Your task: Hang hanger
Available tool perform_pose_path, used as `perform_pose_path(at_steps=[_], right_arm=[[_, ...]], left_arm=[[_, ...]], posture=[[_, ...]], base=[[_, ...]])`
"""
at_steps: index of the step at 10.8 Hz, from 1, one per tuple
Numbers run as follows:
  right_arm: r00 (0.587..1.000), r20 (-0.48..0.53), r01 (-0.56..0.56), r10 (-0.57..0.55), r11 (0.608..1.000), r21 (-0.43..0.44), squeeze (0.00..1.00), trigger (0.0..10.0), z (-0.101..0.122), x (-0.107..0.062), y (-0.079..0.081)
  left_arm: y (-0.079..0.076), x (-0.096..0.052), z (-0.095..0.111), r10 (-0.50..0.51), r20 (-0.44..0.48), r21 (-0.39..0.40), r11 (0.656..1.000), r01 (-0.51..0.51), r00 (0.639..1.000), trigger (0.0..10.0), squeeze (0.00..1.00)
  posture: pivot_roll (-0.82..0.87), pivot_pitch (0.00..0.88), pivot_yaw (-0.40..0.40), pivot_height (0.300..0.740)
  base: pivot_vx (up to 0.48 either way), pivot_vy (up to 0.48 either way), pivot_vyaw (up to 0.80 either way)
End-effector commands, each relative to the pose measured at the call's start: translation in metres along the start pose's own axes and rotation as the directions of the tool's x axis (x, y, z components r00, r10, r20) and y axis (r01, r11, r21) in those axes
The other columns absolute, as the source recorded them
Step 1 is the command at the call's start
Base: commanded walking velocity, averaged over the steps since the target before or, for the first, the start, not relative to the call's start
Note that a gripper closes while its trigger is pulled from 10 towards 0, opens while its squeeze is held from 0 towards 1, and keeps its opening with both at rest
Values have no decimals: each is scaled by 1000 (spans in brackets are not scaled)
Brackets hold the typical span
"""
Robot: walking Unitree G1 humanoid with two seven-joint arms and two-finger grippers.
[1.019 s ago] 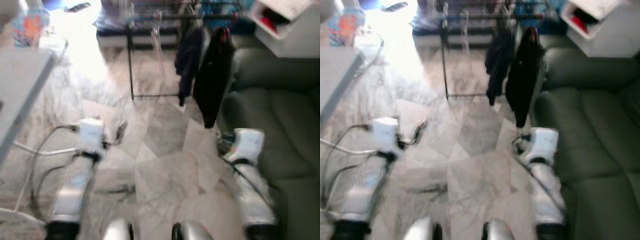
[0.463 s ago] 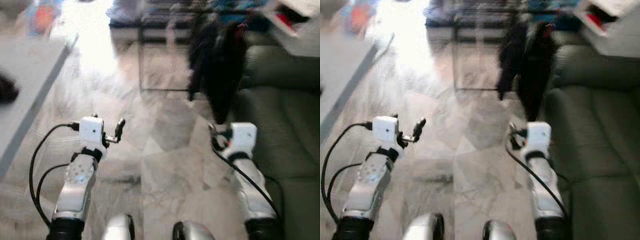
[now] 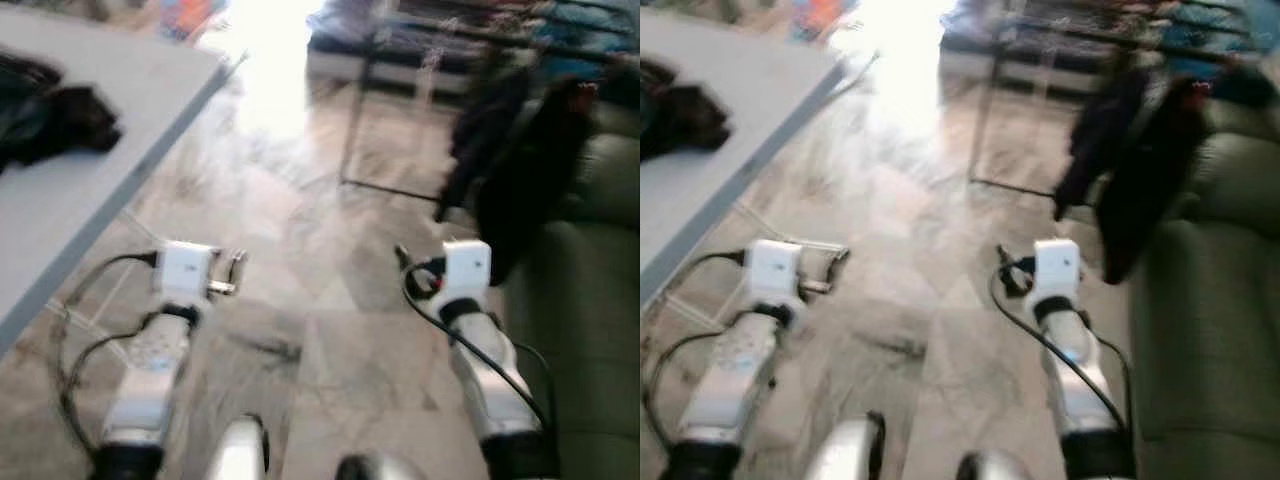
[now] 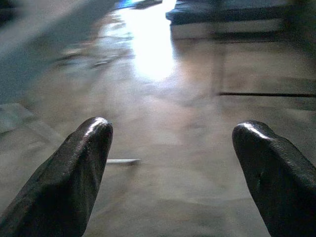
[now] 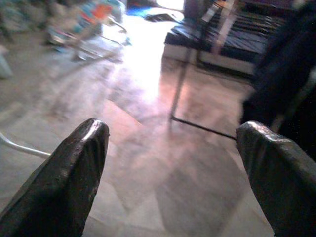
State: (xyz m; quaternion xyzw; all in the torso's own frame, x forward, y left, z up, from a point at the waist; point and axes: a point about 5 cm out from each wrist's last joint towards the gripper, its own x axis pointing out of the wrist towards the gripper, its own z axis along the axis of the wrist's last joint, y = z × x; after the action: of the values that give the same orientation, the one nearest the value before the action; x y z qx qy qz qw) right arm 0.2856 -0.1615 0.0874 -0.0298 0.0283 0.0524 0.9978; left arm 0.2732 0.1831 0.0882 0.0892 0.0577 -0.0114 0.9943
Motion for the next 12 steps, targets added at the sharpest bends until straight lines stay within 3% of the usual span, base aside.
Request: perform_pose_path(at_steps=[1,2,5,7,12], right_arm=[[1000,0,12,-12,1000,-6,0,10000,0,-1,-6],[1000,0,6,-6,1000,-8,0,10000,0,0,-4],[1000,-2,-11,11,1000,-10,0,10000,0,-1,-3],[1000,-4,-13,13,1000,-13,0,10000,0,-1,-3],[1000,-14,-16,16,1000,5,0,10000,-1,0,-2]], left_arm=[[4,0,-2,66,-12,19,998,-66,998,10000,0],[13,0,-2,136,-21,-3,991,-136,990,10000,0],[13,-5,1,151,10,-17,988,-151,988,10000,0],[25,-9,-2,261,8,-4,965,-261,965,10000,0],[26,-9,-7,278,-22,-4,961,-278,960,10000,0]], posture=[[19,114,-49,740],[18,116,-50,740],[23,120,-57,740],[24,120,-60,740],[25,118,-65,740]], base=[[0,0,788],[0,0,788],[0,0,788],[0,0,788],[0,0,789]])
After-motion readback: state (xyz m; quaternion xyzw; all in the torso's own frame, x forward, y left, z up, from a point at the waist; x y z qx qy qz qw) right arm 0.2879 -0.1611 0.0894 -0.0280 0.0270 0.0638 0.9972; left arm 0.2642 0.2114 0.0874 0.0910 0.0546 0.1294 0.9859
